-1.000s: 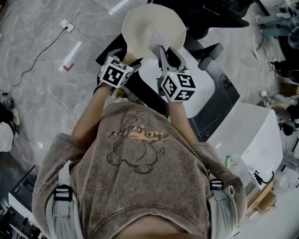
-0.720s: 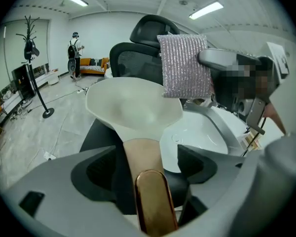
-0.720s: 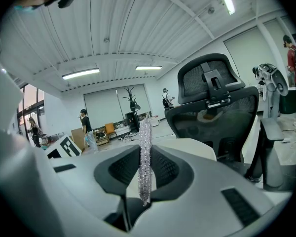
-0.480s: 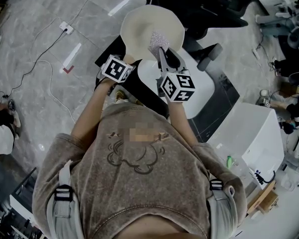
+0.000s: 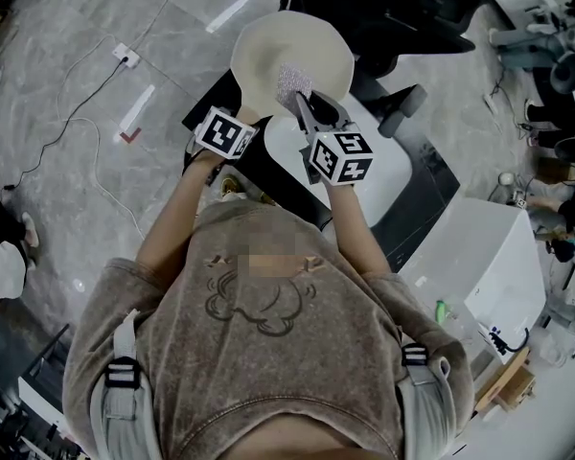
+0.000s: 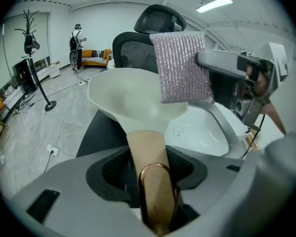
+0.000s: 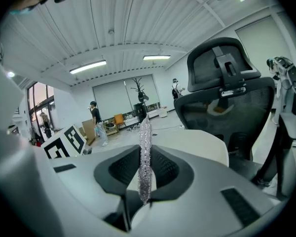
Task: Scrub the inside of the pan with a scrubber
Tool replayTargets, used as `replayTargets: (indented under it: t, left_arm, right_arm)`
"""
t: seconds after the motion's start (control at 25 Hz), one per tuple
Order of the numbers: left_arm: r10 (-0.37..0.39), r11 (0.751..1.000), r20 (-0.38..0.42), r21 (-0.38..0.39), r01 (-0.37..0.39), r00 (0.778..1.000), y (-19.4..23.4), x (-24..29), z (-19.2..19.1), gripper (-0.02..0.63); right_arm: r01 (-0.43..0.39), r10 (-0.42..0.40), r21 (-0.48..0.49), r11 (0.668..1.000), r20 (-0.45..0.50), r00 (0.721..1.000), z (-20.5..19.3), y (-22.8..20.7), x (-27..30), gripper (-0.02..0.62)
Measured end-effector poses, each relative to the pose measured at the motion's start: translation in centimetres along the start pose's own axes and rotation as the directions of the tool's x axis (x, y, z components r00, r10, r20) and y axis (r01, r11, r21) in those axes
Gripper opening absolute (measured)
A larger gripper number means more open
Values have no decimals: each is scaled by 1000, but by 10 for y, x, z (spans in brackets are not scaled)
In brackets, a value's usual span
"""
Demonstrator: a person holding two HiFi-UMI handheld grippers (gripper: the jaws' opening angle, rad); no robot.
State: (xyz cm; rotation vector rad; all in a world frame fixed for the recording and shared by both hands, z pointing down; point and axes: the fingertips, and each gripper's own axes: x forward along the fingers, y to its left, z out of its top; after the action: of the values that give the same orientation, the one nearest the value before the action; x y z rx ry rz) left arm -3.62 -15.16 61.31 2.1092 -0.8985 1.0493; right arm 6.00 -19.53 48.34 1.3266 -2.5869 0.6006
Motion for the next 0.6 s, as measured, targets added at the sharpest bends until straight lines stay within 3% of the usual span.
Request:
replayTargets:
  t: [0.36, 0.6]
  left_arm:
    - [-15, 1000, 11, 2, 15, 1000, -1, 1, 0, 233]
    - [-30, 1000, 10, 0, 30, 1000, -3, 1, 0, 233]
  right_arm:
    - [-133, 91, -210, 969, -199, 976, -17, 11, 57, 80]
    - [-244, 131, -315, 917, -341, 931, -39, 29, 95, 80]
